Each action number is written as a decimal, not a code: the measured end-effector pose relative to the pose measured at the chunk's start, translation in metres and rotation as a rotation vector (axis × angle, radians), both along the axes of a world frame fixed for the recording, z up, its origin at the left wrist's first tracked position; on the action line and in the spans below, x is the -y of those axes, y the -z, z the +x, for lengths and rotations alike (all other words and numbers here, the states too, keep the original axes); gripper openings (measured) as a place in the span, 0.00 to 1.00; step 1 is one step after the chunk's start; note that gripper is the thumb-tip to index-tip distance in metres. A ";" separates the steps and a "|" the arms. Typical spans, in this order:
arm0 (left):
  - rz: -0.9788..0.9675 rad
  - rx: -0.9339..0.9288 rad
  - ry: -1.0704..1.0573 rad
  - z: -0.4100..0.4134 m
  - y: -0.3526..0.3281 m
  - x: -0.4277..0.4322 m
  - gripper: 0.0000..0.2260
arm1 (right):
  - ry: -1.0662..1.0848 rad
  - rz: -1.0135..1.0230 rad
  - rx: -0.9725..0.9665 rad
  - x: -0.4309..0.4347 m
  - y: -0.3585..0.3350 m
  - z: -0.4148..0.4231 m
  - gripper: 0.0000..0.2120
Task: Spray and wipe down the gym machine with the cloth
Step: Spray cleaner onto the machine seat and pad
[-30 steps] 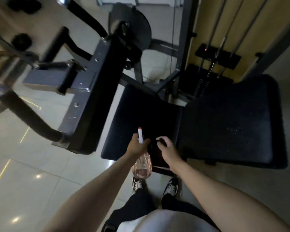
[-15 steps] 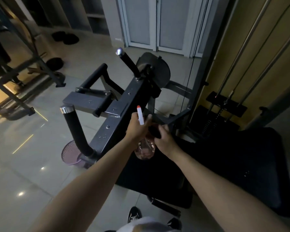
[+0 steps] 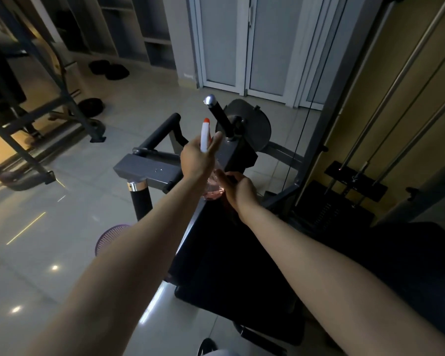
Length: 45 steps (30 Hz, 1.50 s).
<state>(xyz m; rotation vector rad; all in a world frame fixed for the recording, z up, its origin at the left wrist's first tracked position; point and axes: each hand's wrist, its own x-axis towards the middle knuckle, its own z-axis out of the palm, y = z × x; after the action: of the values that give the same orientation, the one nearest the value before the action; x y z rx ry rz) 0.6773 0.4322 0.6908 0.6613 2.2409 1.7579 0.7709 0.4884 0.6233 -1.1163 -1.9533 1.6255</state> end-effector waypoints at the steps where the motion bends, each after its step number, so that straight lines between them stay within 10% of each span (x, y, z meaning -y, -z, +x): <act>1: 0.023 -0.003 -0.017 -0.003 0.000 -0.001 0.18 | -0.012 0.032 0.057 0.000 -0.003 -0.006 0.30; 6: 0.073 0.004 -0.105 -0.018 0.013 -0.007 0.14 | -0.007 -0.044 0.066 0.001 -0.013 -0.033 0.25; 14: 0.033 -0.075 -0.188 -0.027 0.032 -0.006 0.17 | 0.228 -0.823 -0.316 0.011 -0.015 -0.052 0.16; 27: 0.051 -0.216 -0.344 0.013 0.066 0.024 0.18 | 0.151 -0.360 -0.230 -0.002 0.016 -0.013 0.13; 33: -0.022 -0.251 0.262 0.066 0.103 0.024 0.11 | 0.388 -0.534 -0.328 -0.017 0.010 0.045 0.12; 45: -0.134 0.517 0.784 0.209 0.108 -0.070 0.02 | 0.528 -0.169 -0.168 -0.066 -0.005 0.223 0.13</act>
<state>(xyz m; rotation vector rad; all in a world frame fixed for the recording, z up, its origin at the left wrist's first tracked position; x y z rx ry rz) 0.8859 0.5023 0.5823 0.7935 1.4452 1.1889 0.9942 0.5546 0.6282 -1.3650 -1.2886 1.5424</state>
